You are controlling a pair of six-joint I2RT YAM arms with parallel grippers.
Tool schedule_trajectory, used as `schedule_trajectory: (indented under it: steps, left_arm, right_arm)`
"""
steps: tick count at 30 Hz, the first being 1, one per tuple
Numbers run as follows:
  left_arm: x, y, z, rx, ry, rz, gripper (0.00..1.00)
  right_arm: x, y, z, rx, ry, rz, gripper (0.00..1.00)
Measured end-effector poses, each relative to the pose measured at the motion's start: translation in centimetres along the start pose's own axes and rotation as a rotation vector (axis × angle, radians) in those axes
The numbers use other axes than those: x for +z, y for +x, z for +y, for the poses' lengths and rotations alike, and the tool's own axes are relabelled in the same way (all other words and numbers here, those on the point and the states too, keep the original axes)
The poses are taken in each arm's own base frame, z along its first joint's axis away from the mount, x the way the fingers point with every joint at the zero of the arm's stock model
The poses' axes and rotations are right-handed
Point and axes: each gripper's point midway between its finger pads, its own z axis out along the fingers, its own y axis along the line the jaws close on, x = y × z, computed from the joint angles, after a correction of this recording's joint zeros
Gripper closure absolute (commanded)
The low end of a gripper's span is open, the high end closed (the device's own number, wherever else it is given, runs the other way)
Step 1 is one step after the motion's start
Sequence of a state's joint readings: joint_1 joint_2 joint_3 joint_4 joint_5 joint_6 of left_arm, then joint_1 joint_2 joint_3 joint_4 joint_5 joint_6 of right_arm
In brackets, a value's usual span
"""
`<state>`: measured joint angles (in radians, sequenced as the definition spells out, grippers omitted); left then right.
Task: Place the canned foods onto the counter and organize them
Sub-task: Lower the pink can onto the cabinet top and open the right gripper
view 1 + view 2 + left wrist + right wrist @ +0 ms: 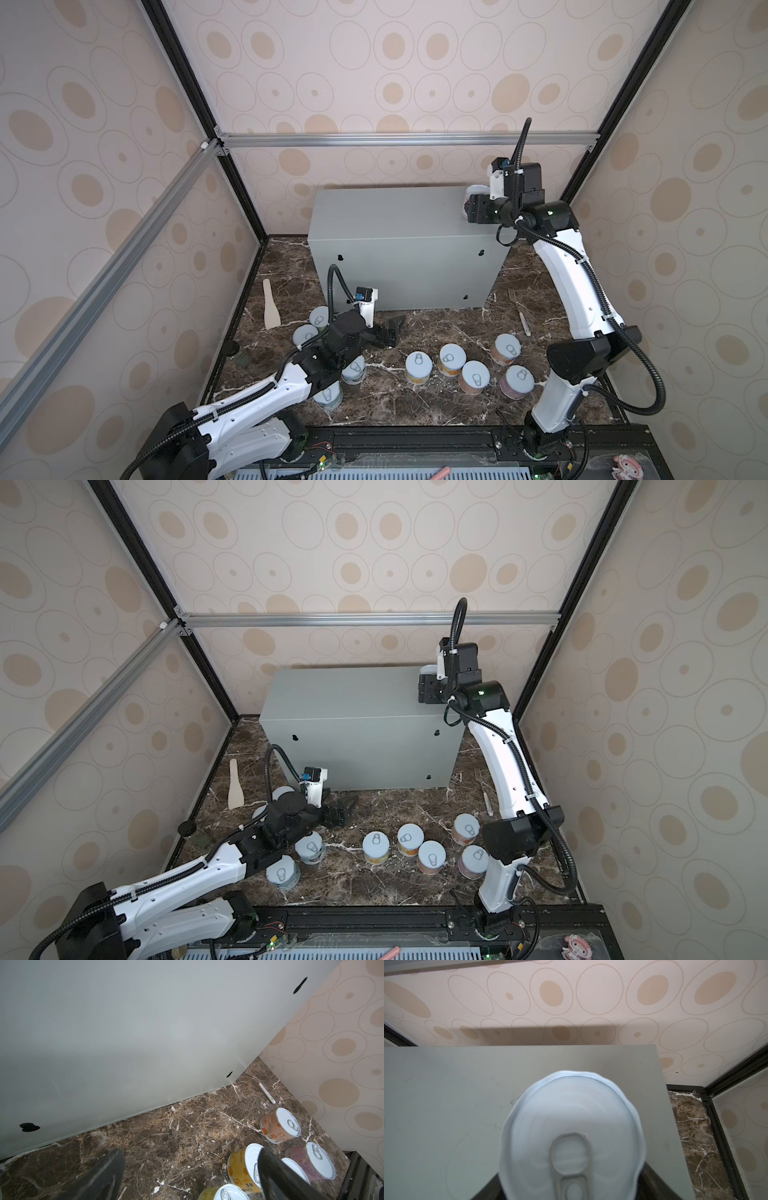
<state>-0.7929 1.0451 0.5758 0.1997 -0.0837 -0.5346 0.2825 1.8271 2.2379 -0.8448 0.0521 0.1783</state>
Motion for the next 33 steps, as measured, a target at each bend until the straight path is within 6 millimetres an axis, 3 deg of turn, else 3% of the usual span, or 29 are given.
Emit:
schedule_trajectory:
  steps: [8, 18, 33]
  left_arm:
    - [1.2, 1.1, -0.1, 0.004, 0.006, 0.033, 0.01]
    - [1.9, 1.6, -0.1, 0.005, 0.008, 0.043, 0.01]
    - [2.0, 1.6, -0.3, 0.004, 0.022, 0.042, 0.01]
  right_arm:
    - [1.7, -1.3, -1.4, 0.016, 0.013, -0.017, 0.27]
    - [2.8, -1.9, -1.6, 0.014, 0.018, -0.03, 0.26]
    - [3.1, -1.0, -1.8, 0.008, 0.02, 0.005, 0.04]
